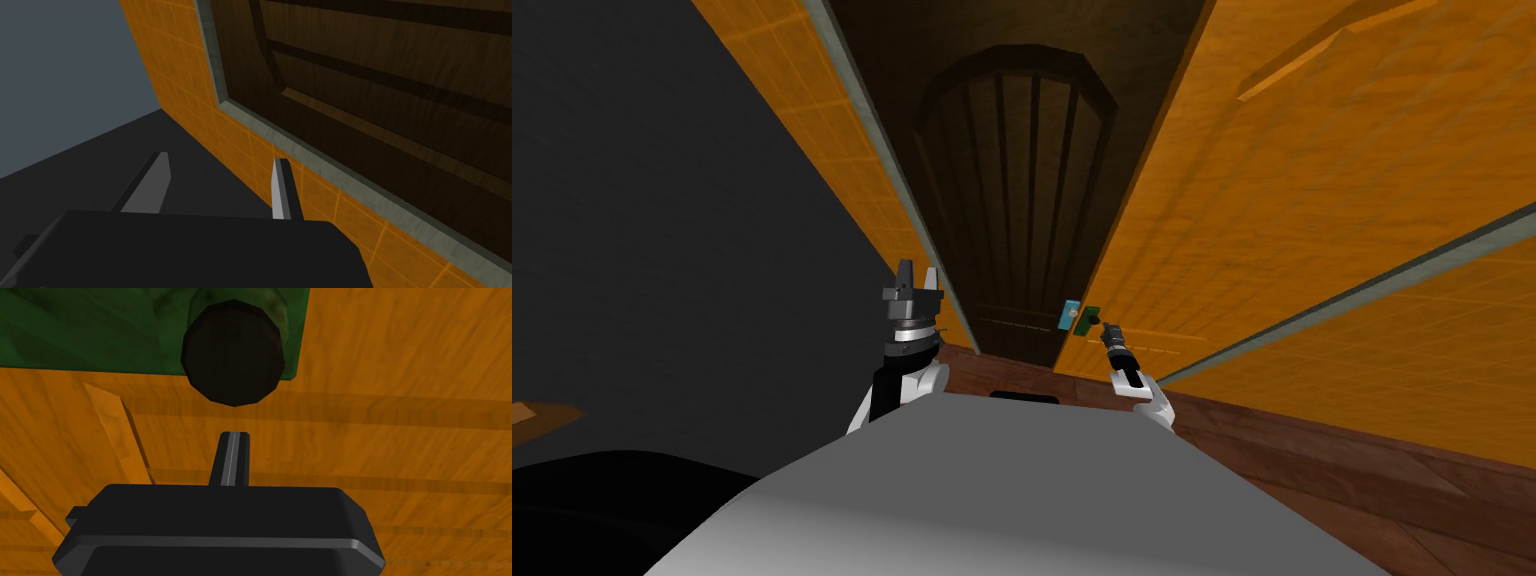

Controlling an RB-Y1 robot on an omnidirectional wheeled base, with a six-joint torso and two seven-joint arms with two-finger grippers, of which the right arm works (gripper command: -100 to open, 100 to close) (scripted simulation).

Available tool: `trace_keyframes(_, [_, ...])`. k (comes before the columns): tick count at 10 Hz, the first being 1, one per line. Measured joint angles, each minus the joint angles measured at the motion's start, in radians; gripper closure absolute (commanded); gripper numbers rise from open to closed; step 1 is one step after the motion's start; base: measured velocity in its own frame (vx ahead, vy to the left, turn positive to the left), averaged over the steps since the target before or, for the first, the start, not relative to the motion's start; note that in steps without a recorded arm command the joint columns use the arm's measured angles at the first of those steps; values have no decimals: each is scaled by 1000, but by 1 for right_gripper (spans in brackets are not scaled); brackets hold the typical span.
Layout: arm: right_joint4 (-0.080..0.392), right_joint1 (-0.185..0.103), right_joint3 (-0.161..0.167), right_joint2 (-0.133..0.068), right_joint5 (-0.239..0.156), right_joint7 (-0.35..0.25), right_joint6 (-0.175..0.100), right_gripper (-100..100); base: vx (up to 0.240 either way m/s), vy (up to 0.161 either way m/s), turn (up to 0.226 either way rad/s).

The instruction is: Pull the door open

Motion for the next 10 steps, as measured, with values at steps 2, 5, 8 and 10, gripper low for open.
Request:
trace_keyframes(2, [0,4,-4,-8,-1,-4,3,-100,-128,-84,-98])
trace_keyframes(5, [-9,23,-2,-12,1,-12,0,-100,-191,-12,26])
trace_keyframes(8, [-38,28,29,-8,8,-31,-3,-100,-159,83,56])
trace_keyframes(10, [-37,37,15,-4,9,-24,3,-100,-45,-60,-192])
